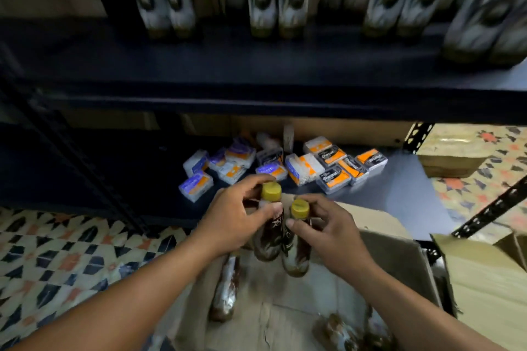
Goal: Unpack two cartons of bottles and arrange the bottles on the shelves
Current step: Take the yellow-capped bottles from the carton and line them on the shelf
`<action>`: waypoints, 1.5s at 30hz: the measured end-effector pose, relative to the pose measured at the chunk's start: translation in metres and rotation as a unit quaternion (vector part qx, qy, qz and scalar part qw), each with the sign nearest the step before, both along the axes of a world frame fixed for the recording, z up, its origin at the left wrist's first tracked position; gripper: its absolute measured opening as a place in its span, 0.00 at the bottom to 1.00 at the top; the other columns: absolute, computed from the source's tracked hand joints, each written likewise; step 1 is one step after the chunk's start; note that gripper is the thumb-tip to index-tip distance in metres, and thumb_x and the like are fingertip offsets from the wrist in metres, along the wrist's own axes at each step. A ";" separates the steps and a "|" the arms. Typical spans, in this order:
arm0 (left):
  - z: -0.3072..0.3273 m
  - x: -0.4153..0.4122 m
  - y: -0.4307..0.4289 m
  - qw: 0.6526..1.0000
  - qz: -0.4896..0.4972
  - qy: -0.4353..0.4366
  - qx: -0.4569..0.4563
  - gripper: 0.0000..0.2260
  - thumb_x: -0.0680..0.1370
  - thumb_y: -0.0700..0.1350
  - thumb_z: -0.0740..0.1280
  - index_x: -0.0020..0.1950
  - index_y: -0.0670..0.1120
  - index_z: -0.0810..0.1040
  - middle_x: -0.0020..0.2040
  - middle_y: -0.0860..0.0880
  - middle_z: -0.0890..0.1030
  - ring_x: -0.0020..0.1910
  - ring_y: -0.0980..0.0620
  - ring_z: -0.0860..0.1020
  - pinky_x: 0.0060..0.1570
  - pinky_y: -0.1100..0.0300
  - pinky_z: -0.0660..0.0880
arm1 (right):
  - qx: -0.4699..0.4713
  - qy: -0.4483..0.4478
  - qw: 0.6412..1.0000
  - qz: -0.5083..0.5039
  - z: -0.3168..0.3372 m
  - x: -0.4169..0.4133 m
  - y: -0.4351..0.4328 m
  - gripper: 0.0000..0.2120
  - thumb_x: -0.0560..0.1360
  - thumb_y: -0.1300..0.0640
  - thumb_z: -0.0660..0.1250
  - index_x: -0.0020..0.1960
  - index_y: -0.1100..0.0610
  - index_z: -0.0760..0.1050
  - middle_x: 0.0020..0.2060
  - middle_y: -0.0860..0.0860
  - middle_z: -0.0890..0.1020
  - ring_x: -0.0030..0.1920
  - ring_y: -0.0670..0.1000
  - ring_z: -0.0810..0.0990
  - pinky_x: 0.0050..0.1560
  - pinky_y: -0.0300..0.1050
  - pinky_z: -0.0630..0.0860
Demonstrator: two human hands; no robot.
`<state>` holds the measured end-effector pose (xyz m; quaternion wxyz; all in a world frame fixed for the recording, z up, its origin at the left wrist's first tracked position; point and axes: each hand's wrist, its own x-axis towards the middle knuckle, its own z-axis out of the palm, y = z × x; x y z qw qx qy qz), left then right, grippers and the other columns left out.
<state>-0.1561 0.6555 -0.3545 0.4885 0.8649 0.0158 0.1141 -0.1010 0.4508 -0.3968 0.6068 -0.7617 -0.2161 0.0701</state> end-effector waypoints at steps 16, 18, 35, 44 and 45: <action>0.251 -0.008 0.047 0.982 -0.122 -0.144 -0.022 0.14 0.76 0.47 0.75 0.61 0.50 0.80 0.51 0.55 0.85 0.53 0.59 0.83 0.54 0.61 0.78 | 0.030 -0.138 0.987 -0.073 0.290 -0.024 0.045 0.14 0.71 0.60 0.79 0.54 0.51 0.81 0.44 0.49 0.87 0.47 0.52 0.86 0.57 0.55 0.82; 0.266 -0.005 0.052 0.980 -0.119 -0.157 -0.009 0.15 0.77 0.49 0.74 0.62 0.51 0.80 0.52 0.56 0.85 0.54 0.60 0.82 0.57 0.57 0.79 | 0.024 -0.148 0.985 -0.082 0.307 -0.026 0.051 0.14 0.72 0.59 0.79 0.54 0.51 0.81 0.44 0.48 0.88 0.48 0.52 0.86 0.57 0.55 0.82; 0.297 0.124 0.020 0.981 -0.126 -0.148 0.027 0.09 0.77 0.47 0.73 0.56 0.51 0.77 0.49 0.55 0.80 0.49 0.58 0.78 0.46 0.66 0.74 | -0.049 -0.116 0.959 -0.255 0.331 0.075 0.044 0.14 0.69 0.55 0.81 0.52 0.47 0.82 0.44 0.45 0.85 0.46 0.45 0.83 0.49 0.44 0.78; 0.278 0.155 0.021 0.976 -0.163 -0.139 0.032 0.14 0.78 0.51 0.71 0.63 0.53 0.76 0.57 0.54 0.80 0.56 0.57 0.78 0.52 0.61 0.74 | -0.058 -0.114 0.958 -0.257 0.328 0.089 0.030 0.15 0.71 0.53 0.79 0.55 0.49 0.81 0.47 0.44 0.84 0.48 0.46 0.83 0.53 0.46 0.81; 0.278 0.155 0.022 0.976 -0.167 -0.135 0.027 0.16 0.79 0.51 0.71 0.65 0.53 0.74 0.58 0.55 0.79 0.57 0.59 0.77 0.51 0.63 0.73 | -0.060 -0.116 0.958 -0.256 0.328 0.090 0.030 0.15 0.71 0.53 0.79 0.55 0.49 0.80 0.48 0.44 0.84 0.48 0.46 0.83 0.53 0.47 0.81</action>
